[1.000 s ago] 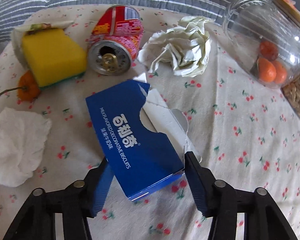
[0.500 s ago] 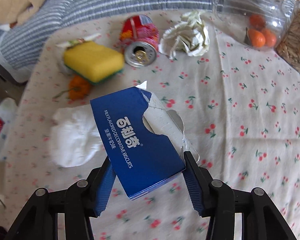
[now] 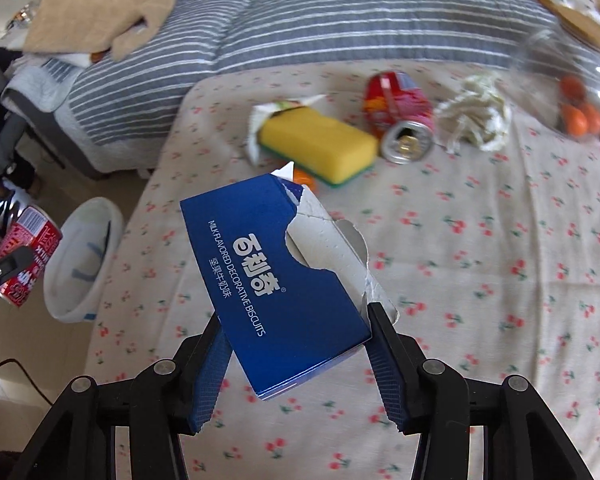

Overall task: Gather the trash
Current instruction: 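Carry the red can to the white bin and drop it with the left tool, then carry the blue biscuit box over the white bin and release it with the right tool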

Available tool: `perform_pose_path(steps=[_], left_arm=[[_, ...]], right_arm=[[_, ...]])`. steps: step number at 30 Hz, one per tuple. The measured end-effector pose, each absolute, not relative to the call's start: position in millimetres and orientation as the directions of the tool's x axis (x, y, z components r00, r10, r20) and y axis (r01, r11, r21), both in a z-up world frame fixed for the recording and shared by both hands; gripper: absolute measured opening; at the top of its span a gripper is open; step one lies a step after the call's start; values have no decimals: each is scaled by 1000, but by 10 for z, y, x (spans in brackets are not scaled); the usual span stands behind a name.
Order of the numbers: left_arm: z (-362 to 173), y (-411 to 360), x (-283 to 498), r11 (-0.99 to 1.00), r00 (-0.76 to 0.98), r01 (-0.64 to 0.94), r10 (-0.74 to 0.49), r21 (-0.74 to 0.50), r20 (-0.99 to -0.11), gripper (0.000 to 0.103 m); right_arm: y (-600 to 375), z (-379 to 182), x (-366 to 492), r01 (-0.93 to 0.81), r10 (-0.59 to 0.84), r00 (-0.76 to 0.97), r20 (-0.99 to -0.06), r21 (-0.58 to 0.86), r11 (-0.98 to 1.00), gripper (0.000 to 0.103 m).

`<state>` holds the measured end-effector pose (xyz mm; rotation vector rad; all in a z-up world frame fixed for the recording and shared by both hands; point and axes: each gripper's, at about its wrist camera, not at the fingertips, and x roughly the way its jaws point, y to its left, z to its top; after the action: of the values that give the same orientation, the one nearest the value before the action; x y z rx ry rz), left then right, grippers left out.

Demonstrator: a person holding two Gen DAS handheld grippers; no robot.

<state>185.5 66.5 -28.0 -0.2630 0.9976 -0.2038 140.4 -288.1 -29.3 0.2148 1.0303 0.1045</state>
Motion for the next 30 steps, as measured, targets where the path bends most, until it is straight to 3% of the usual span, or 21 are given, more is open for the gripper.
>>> perform_pose_path(steps=[12, 14, 16, 21, 30], left_arm=[[-756, 1013, 2174, 952, 481, -78, -224, -296, -848, 56], [-816, 1045, 2220, 954, 467, -89, -213, -285, -858, 62], [-856, 1093, 2228, 951, 455, -110, -210, -288, -865, 77], [-729, 1142, 2118, 974, 455, -94, -142, -205, -879, 91], [-659, 1384, 1816, 997, 435, -57, -22, -52, -900, 94]], right_arm=[[-2518, -475, 1612, -31, 203, 474, -857, 214, 976, 57], [-2487, -509, 1633, -35, 204, 466, -861, 213, 976, 57], [-2462, -531, 1654, -42, 213, 461, -861, 219, 975, 57], [-2310, -568, 1666, -87, 239, 448, -861, 224, 971, 57], [-1863, -676, 1733, -145, 269, 412, -871, 229, 962, 57]])
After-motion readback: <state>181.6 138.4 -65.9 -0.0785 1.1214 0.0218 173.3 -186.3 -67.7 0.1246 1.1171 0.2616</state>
